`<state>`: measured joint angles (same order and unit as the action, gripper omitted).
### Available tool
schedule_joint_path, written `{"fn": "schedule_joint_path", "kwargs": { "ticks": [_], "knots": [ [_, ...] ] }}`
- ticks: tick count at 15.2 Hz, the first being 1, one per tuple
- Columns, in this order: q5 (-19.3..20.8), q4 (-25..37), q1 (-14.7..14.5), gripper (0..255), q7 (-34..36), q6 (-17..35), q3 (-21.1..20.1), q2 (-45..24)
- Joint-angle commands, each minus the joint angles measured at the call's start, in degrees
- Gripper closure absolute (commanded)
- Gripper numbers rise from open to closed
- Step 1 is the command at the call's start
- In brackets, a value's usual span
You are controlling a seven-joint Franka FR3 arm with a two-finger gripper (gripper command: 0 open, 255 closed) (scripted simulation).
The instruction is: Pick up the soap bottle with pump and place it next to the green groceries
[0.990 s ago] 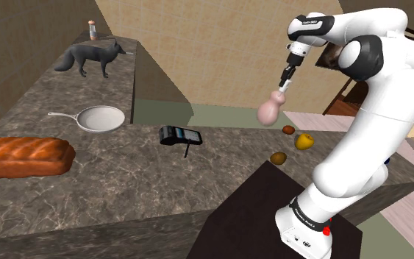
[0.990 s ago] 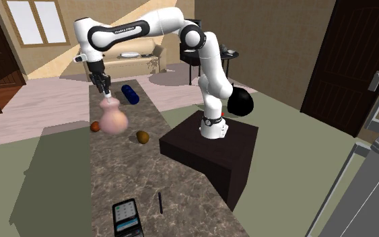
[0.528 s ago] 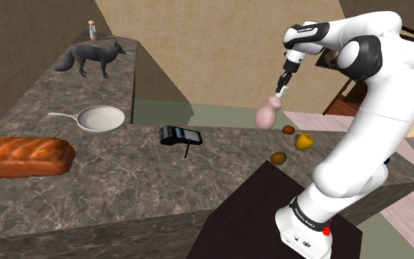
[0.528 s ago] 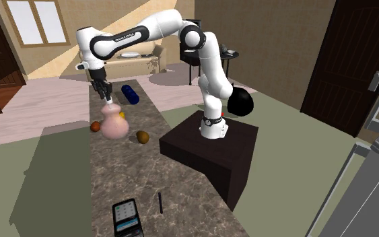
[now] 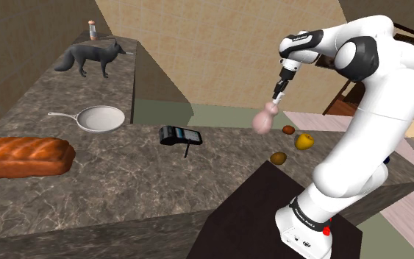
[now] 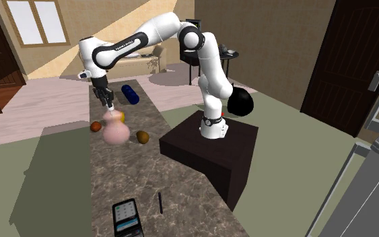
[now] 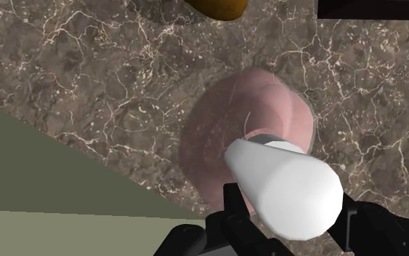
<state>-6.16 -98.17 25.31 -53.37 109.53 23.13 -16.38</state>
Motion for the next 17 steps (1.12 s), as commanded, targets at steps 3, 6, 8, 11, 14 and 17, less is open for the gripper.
{"fn": "schedule_joint_path", "kwargs": {
  "ticks": [3,6,8,11,14,17],
  "knots": [
    [-0.49,-1.88,0.07,255,-0.29,2.85,-0.17,-0.95],
    [-0.88,-3.18,0.14,255,-0.54,4.88,-0.32,-1.75],
    [-1.17,-3.97,0.21,255,-0.72,6.21,-0.43,-2.33],
    [-1.64,-5.06,0.32,255,-1.01,8.18,-0.61,-3.29],
    [-2.16,-6.02,0.46,255,-1.32,10.11,-0.83,-4.33],
    [-2.71,-6.87,0.63,255,-1.66,12.01,-1.07,-5.47]
  ]
}}
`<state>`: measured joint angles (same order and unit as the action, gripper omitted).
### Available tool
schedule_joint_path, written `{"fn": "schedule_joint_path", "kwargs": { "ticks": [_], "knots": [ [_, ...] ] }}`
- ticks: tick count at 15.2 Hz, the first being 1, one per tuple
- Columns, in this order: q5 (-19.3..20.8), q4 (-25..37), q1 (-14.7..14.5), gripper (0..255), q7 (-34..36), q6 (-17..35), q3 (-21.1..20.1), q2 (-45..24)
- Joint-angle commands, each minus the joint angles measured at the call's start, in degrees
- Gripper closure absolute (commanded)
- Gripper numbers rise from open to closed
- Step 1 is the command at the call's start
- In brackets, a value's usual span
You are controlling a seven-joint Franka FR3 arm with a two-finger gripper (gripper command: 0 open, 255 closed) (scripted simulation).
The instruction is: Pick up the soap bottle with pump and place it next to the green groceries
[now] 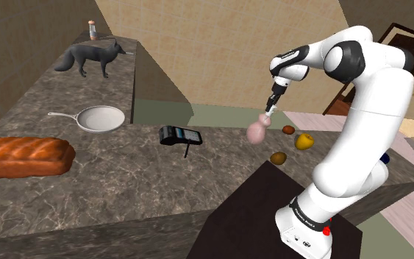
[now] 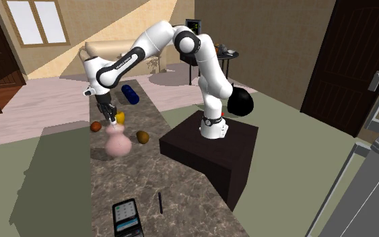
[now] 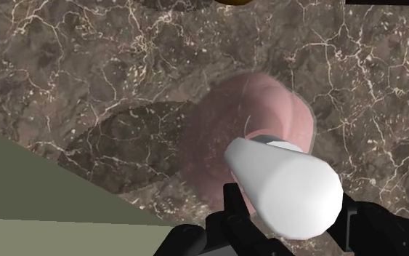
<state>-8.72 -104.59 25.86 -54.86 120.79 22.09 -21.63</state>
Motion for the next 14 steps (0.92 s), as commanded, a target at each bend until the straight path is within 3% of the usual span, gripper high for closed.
{"fn": "schedule_joint_path", "kwargs": {
  "ticks": [1,11,12,14],
  "knots": [
    [-0.34,-0.70,0.14,255,-0.28,1.37,-0.13,-0.62],
    [-0.76,-1.18,0.28,255,-0.54,2.65,-0.33,-1.47],
    [-0.76,-1.18,0.28,0,-0.54,2.65,-0.33,-1.47],
    [-0.76,-1.19,0.28,0,-0.54,2.65,-0.33,-1.46]
  ]
}}
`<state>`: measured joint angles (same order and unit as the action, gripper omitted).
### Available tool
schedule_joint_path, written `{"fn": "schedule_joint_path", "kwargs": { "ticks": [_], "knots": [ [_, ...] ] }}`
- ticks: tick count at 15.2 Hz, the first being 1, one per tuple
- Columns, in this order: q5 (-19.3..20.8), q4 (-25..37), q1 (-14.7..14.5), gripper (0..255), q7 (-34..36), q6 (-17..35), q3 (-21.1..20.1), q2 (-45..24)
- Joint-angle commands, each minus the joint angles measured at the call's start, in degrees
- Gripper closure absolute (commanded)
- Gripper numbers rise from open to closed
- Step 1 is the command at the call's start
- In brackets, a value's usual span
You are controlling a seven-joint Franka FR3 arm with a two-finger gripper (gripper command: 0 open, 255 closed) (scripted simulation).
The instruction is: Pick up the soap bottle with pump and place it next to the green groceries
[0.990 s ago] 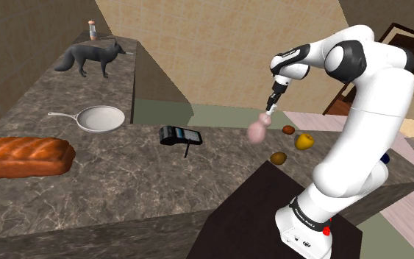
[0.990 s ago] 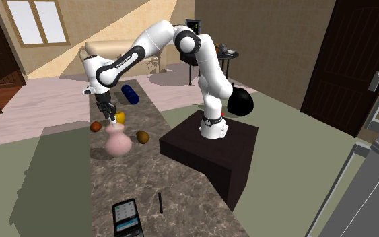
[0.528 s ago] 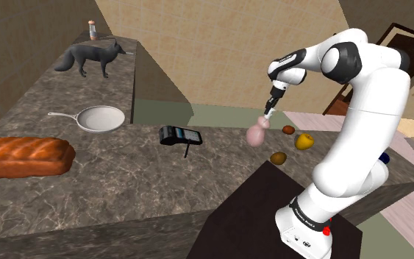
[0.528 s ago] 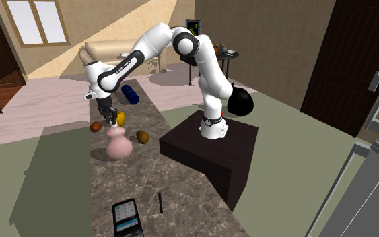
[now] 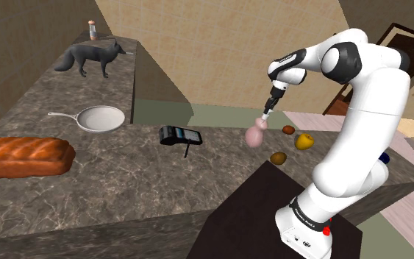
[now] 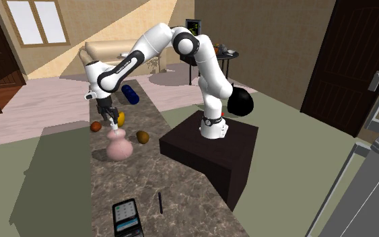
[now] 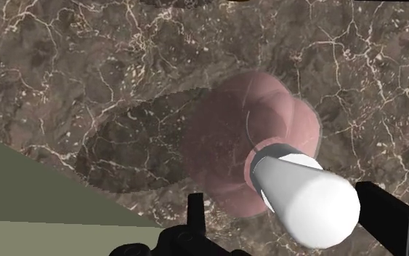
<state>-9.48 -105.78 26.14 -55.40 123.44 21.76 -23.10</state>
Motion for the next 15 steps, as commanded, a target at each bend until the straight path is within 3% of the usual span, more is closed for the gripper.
{"fn": "schedule_joint_path", "kwargs": {
  "ticks": [1,3,7,15],
  "knots": [
    [0.00,0.00,0.00,0,0.00,0.00,0.00,0.01],
    [0.00,0.00,0.00,0,0.00,0.00,0.00,0.01],
    [1.56,3.48,-0.41,0,1.01,-6.25,0.72,3.00],
    [1.56,3.48,-0.40,0,1.01,-6.25,0.71,3.01]
  ]
}}
